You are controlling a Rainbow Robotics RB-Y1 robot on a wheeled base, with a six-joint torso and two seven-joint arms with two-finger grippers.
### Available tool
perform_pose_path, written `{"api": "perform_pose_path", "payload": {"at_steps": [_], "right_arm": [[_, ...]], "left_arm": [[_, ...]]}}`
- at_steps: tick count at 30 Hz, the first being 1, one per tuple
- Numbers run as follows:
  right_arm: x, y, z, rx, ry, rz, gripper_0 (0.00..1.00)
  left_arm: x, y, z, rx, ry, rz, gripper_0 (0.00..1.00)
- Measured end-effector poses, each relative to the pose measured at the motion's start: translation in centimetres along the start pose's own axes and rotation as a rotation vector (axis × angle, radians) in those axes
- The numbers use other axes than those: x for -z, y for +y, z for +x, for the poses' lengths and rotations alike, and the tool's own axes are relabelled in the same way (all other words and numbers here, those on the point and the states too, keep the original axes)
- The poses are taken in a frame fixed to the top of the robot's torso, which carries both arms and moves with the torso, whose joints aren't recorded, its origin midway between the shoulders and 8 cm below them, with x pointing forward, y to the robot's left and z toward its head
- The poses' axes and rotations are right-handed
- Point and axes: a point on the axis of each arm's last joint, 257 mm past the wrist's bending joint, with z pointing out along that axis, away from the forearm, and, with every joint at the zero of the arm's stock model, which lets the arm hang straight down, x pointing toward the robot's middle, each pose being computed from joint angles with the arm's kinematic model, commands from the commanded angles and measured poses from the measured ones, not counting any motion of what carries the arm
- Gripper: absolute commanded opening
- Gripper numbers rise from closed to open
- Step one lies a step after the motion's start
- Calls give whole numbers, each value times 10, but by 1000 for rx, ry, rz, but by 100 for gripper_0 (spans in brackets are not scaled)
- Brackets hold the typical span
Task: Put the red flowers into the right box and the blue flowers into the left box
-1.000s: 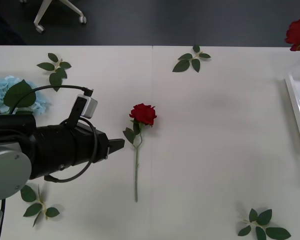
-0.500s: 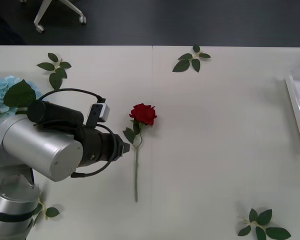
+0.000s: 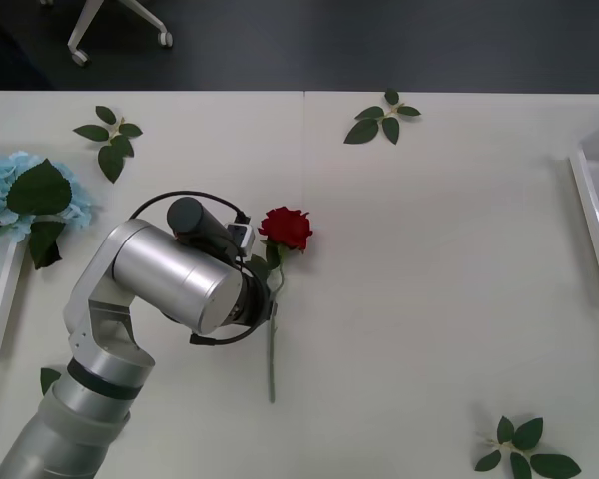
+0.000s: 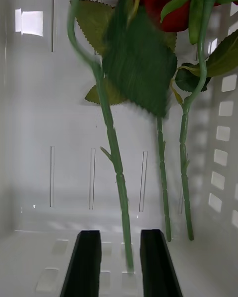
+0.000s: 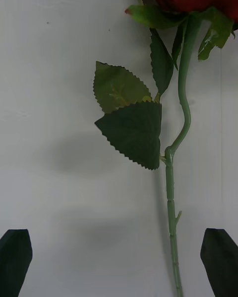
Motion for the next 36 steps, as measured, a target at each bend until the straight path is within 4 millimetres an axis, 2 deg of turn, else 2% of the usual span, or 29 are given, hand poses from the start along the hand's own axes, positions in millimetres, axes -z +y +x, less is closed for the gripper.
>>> {"api": "perform_pose_path", "payload": {"at_steps": [4,12,16,19,21,28,33,36], "right_arm": [[0,9,-5,-25,-18,-34,82],[1,17,-13,-50,-46,-67,87],[0,31,-23,-50,-69,-106,88],[5,50,-29,-32,-63,-165,89],[12,59,-41,-24,-85,-196,89],[51,104,-104,120,-191,-287,90],[67,153,-135,229,-244,-355,90],[77,195,-151,282,-285,-428,90]], "left_arm": [[-9,-2,-3,-9,28,-12,100],[-23,-14,-7,-25,62,-20,100],[-31,-20,-4,-28,76,-37,100],[-36,-20,-4,-25,81,-48,100],[-37,-21,-3,-24,81,-56,100],[-43,-36,0,-19,90,-37,100],[-49,-35,7,-16,116,-43,100],[-50,-34,4,-20,116,-50,100]]}}
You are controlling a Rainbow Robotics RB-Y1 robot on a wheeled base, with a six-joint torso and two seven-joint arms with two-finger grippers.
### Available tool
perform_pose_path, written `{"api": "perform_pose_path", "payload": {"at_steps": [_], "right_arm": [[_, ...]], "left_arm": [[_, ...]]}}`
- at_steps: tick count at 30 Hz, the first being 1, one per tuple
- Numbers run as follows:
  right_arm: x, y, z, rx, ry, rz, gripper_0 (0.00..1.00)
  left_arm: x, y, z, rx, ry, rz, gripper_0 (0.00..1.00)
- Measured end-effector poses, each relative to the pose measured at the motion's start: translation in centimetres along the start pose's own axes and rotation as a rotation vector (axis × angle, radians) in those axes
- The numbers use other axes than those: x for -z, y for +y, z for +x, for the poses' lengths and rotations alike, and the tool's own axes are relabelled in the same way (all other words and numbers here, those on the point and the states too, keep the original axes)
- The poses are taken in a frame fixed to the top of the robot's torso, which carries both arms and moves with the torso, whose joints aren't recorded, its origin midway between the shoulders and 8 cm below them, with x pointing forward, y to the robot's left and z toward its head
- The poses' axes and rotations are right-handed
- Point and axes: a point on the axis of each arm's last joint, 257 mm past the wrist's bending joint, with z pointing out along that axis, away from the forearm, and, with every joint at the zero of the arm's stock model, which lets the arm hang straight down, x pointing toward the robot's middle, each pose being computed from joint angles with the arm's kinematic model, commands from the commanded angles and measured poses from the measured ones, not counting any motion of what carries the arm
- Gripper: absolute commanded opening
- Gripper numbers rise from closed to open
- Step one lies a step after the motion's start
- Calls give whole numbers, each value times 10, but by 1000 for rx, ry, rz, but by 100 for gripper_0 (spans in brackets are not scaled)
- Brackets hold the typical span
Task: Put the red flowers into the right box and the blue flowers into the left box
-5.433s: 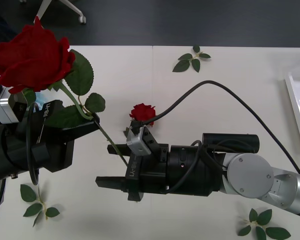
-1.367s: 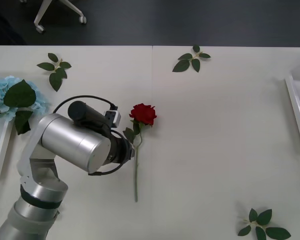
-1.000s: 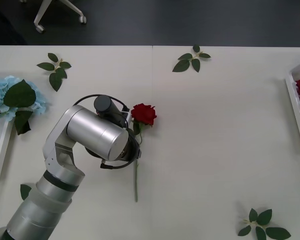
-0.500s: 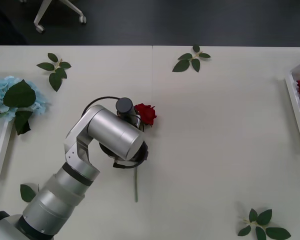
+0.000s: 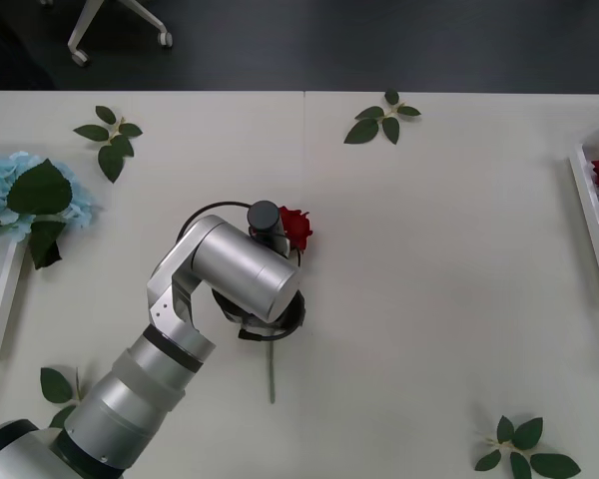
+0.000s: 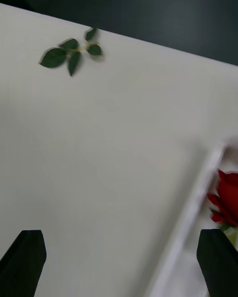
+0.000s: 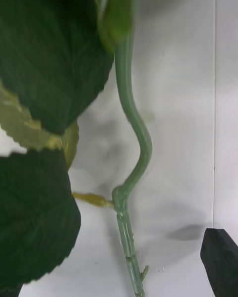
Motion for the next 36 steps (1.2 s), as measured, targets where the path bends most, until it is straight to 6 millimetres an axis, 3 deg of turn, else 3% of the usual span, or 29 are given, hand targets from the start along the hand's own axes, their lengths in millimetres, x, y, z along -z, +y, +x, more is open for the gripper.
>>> {"api": "perform_pose_path", "payload": {"at_steps": [3,4,6,8,11,22,26,33,36], "right_arm": [[-15,38,-22,41,-32,-72,90],[-19,51,-26,51,-34,-96,90],[-26,76,-34,57,-35,-137,90],[-34,97,-43,66,-47,-159,90],[-47,127,-49,90,-54,-192,90],[-91,227,-59,212,-169,-285,90],[-98,257,-50,228,-177,-329,90],[-95,285,-46,262,-175,-378,90],[-96,299,-39,285,-165,-400,90]], "left_arm": [[1,0,-6,-4,-12,-1,100],[1,0,-7,-4,-14,-1,90],[1,0,-7,-4,-15,-1,35],[1,0,-7,-4,-15,-3,15],[1,3,-9,-5,-20,-14,0],[1,5,-9,-5,-23,-22,0],[5,5,-12,-7,-31,-22,0],[51,-1,-30,-41,-110,64,0],[71,6,-39,-66,-162,82,0]]}}
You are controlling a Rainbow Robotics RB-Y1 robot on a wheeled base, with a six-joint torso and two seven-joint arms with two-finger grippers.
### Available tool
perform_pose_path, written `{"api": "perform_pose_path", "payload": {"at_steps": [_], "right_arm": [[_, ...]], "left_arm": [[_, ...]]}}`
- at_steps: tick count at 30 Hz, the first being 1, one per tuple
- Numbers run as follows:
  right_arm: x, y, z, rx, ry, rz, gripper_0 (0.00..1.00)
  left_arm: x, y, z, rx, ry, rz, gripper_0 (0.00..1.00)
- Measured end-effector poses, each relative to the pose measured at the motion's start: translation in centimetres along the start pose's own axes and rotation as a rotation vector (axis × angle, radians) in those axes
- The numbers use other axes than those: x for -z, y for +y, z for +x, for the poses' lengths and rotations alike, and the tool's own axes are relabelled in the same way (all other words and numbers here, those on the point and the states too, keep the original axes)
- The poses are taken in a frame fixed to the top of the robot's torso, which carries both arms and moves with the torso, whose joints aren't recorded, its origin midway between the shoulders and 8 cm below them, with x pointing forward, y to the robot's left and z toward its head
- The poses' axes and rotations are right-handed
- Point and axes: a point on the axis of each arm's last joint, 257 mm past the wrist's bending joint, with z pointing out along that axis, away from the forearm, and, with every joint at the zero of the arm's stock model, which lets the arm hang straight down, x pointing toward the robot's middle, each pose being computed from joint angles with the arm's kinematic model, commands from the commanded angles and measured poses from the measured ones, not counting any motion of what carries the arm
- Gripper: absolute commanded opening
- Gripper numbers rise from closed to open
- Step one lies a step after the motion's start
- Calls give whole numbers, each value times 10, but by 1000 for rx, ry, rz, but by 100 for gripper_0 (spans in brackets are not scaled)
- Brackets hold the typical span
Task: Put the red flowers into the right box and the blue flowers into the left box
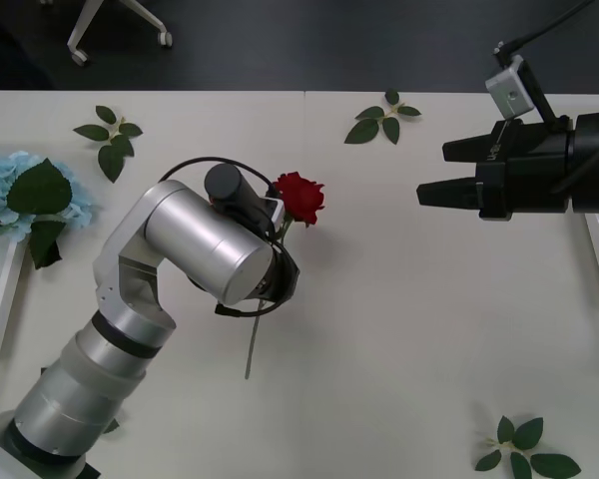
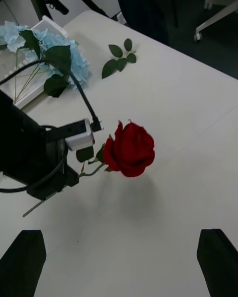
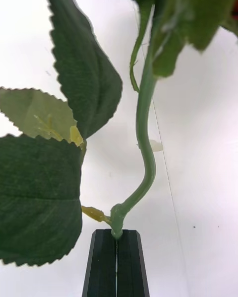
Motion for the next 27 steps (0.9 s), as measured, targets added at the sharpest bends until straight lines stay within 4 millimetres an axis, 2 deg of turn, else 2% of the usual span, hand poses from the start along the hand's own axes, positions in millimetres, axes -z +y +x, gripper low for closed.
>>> {"api": "perform_pose_path", "payload": {"at_steps": [6,10,13,20,23,27], "right_arm": [[-15,32,28,27,60,-64,90],[-20,49,36,28,75,-100,90],[-22,59,37,35,77,-120,90],[-22,66,35,45,74,-132,90],[-22,66,35,45,74,-131,90],[-22,65,34,45,70,-129,90]], "left_arm": [[29,2,-13,9,-91,73,0],[52,4,-27,41,-213,130,0],[69,2,-35,-11,-322,176,0],[94,-8,-44,1,-466,310,0],[116,-26,-49,-53,-535,417,0],[150,-40,-54,-190,-628,511,0]]}}
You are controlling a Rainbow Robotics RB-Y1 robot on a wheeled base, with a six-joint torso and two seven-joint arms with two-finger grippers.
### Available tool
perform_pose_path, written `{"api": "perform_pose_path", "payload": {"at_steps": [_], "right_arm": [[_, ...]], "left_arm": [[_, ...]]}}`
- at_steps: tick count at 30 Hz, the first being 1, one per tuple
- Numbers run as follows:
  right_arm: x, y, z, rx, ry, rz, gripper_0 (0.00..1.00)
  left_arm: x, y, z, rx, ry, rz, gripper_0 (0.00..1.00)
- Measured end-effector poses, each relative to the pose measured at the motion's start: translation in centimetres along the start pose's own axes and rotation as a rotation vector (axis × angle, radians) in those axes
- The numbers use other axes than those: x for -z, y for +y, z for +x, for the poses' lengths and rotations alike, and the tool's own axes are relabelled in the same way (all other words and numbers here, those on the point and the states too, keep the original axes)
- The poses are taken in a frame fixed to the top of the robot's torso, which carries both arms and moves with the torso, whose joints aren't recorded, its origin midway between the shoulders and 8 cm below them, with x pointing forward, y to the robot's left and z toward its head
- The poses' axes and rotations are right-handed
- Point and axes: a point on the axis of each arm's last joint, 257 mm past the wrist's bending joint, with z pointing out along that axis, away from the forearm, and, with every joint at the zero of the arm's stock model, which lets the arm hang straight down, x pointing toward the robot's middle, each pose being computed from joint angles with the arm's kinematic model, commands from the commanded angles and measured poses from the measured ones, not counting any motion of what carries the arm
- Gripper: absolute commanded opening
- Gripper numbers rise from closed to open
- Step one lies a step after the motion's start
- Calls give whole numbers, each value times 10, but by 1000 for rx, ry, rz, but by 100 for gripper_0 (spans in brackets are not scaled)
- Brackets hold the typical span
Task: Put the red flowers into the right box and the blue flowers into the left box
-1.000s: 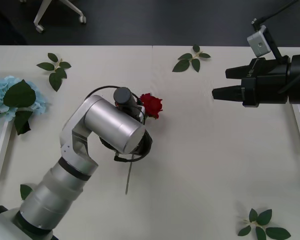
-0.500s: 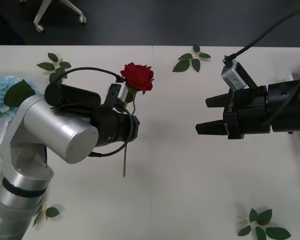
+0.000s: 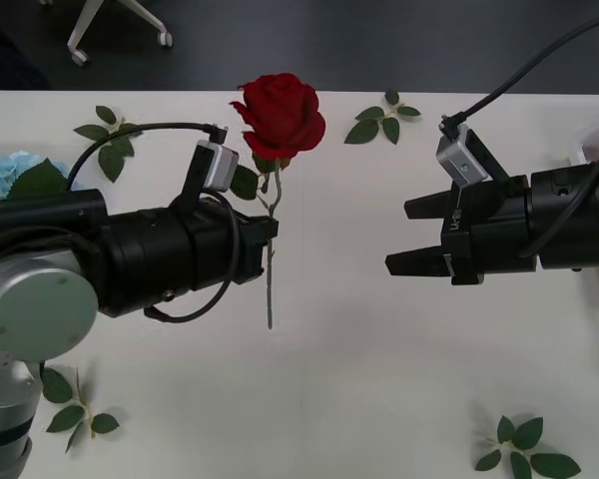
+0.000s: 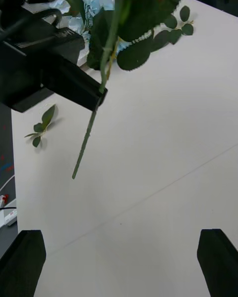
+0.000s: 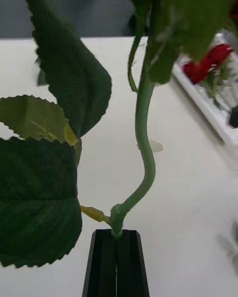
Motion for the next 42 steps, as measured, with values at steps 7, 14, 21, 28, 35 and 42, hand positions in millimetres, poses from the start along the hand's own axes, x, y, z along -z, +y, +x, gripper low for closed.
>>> {"api": "perform_pose_path", "payload": {"at_steps": [7,14,21,28,35,42], "right_arm": [[-1,4,-3,9,-7,-5,90],[-10,22,13,-4,20,-50,90],[-33,41,14,-34,-29,-91,90],[-60,58,13,-54,-115,-103,90],[-66,66,-4,-59,-175,-109,90],[-64,74,-24,-4,-235,-100,90]], "left_arm": [[19,-30,-28,-142,-105,156,0],[37,-83,-52,-250,-238,350,0],[58,-105,-78,-426,-402,410,0],[68,-116,-79,-488,-473,440,0],[68,-117,-80,-474,-485,439,0],[68,-117,-80,-474,-485,439,0]]}}
